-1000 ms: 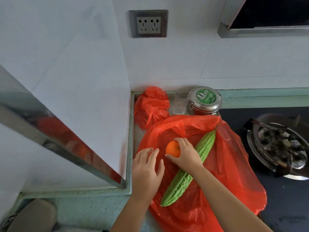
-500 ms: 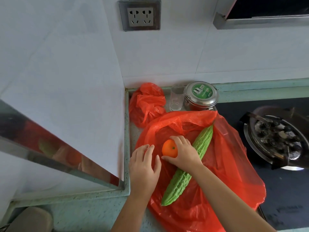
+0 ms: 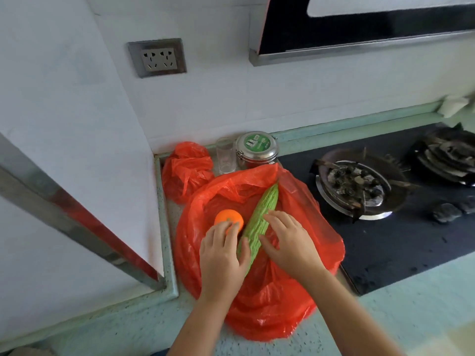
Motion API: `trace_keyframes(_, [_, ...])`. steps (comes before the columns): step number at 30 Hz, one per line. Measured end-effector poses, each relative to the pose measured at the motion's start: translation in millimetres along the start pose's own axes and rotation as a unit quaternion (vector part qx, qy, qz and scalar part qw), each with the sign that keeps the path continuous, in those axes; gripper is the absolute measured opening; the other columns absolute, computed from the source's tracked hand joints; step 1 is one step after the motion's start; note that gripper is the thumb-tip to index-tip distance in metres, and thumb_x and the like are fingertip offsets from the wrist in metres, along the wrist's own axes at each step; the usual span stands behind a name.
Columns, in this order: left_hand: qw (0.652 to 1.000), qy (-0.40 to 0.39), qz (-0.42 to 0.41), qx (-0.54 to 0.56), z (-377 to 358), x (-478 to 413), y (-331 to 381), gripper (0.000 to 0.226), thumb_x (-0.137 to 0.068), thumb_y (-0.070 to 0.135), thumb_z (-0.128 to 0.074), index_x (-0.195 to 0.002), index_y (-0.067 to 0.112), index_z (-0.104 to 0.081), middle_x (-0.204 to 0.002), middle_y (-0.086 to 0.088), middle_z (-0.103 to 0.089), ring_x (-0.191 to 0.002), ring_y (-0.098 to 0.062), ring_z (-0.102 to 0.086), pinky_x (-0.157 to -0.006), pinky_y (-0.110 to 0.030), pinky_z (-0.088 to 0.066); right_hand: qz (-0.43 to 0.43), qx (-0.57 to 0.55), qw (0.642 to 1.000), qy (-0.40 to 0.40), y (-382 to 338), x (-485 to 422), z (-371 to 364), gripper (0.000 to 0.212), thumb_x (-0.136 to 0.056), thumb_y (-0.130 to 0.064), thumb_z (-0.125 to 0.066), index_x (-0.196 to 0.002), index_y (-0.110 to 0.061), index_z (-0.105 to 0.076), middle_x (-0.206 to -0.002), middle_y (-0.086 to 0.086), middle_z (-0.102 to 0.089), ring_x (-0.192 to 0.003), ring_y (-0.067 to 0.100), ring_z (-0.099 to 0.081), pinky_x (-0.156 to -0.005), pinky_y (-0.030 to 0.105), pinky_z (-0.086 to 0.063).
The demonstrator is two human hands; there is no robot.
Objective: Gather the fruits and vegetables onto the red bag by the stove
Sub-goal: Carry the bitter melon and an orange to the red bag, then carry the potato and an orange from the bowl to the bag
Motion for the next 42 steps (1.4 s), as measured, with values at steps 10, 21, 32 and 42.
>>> trace_keyframes(10, [0.988,-0.016,-0.145,0.044,12.3,28.2,119.3,0.031,-0.086,0.026,-0.054,-0.106,0.005,-0.066,-0.104,-0.009,-0.065,-0.106,-0.028,-0.057,-0.087,-0.044,-0.046,-0.083,0.038,0.985,0.147,28.8,118.5,98.3,0.038,-0.083,-0.036,-0.048,-0.106,-0.010,-0.064,-0.110,0.005,-0.065,-0.105,0.024,-0.059,-0.088,0.042,-0.047])
trace_keyframes(21, [0.955,-0.071,-0.253,0.136,16.9,109.8,263.1,0.036,-0.085,0.028,-0.049,-0.107,0.004,-0.064,-0.107,-0.012,-0.064,-0.109,-0.029,-0.052,-0.093,-0.041,-0.039,-0.218,0.103,0.933,0.268,59.8,293.4,185.8,0.036,-0.084,-0.034,-0.046,-0.103,-0.011,-0.065,-0.105,0.004,-0.067,-0.096,0.024,-0.061,-0.086,0.035,-0.045])
trace_keyframes(32, [0.892,-0.174,-0.370,0.192,-1.0,194.5,400.6,0.039,-0.084,0.031,-0.045,-0.104,0.006,-0.066,-0.103,-0.012,-0.067,-0.100,-0.031,-0.060,-0.084,-0.041,-0.048,-0.369,0.158,0.845,0.354,105.6,463.2,237.4,0.035,-0.082,-0.033,-0.047,-0.099,-0.009,-0.067,-0.099,0.006,-0.068,-0.090,0.028,-0.062,-0.085,0.038,-0.045])
trace_keyframes(42, [0.812,-0.272,-0.435,0.278,-69.6,244.2,537.3,0.040,-0.082,0.033,-0.045,-0.104,0.008,-0.066,-0.104,-0.010,-0.067,-0.102,-0.031,-0.059,-0.085,-0.040,-0.046,-0.478,0.212,0.751,0.403,169.9,557.8,292.3,0.033,-0.081,-0.031,-0.049,-0.097,-0.009,-0.067,-0.098,0.006,-0.068,-0.090,0.029,-0.061,-0.083,0.044,-0.049])
Point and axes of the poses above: each hand's wrist, its own x-axis away from the middle knuckle, its own z-axis out of the back of the hand, y = z × x, the point moved 6 cm from there along -x, towards the middle knuckle
